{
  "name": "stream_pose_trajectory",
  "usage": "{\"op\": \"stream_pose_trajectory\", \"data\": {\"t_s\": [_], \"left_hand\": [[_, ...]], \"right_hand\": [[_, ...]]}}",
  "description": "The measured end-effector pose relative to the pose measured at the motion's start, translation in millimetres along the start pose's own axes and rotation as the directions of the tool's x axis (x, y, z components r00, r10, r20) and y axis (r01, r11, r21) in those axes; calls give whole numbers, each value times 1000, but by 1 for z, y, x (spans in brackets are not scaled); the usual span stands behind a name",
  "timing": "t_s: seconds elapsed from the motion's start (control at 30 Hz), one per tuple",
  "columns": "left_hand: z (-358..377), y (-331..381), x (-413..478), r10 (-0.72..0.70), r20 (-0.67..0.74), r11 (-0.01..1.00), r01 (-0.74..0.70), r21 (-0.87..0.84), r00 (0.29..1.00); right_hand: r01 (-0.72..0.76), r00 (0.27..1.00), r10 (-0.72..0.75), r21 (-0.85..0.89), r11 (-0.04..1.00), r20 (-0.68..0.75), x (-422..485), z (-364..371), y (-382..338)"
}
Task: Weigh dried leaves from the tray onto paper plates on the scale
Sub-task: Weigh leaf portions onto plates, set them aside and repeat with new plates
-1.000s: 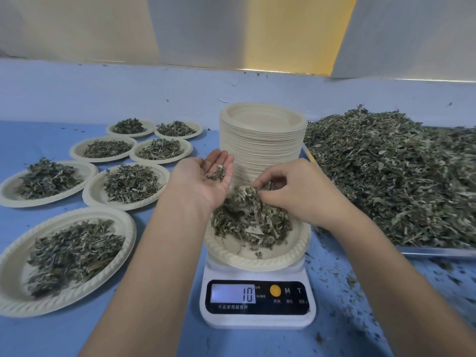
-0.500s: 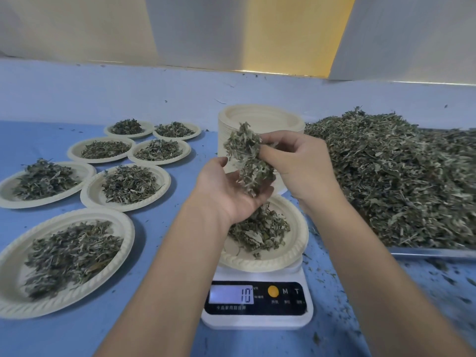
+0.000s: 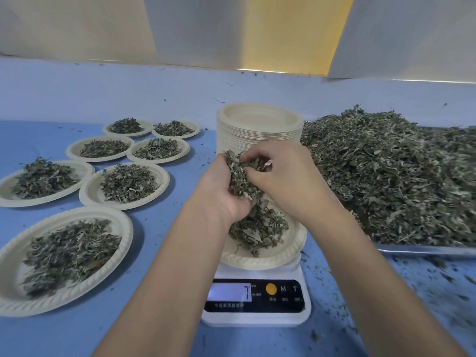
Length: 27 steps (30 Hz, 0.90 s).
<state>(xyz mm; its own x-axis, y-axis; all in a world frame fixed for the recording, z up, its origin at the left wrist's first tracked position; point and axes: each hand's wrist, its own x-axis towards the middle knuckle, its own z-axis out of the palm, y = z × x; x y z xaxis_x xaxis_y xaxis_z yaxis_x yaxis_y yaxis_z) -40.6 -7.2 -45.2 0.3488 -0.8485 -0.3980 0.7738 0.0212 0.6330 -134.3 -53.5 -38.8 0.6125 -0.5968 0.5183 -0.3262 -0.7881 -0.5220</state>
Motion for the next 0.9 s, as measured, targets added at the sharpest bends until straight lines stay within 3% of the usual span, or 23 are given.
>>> {"op": "stream_pose_trajectory", "data": {"t_s": [0.13,0.23,0.4,0.57,0.8,0.9], "left_hand": [[-1,-1,0,-7,-16,999,6,-49,1000],[-2,0,0,7,-36,993,-12,-117,999],[4,1,-3,40,1,987,-40,-155,999],[34,-3,-7,36,-30,992,-40,-123,999],[106,-48,7,-21,99,992,33,-126,995],[125,-77,33,-110,60,989,115,-87,992]], "right_hand": [[-25,1000,25,48,999,8,0,-1,2],[-96,995,96,234,967,13,1,-3,5],[-196,959,282,634,748,-36,4,-2,11],[-164,924,349,661,732,-157,2,-7,22],[-171,757,599,807,566,-260,-4,-45,59],[-190,681,679,831,523,-272,-11,-56,83]]}}
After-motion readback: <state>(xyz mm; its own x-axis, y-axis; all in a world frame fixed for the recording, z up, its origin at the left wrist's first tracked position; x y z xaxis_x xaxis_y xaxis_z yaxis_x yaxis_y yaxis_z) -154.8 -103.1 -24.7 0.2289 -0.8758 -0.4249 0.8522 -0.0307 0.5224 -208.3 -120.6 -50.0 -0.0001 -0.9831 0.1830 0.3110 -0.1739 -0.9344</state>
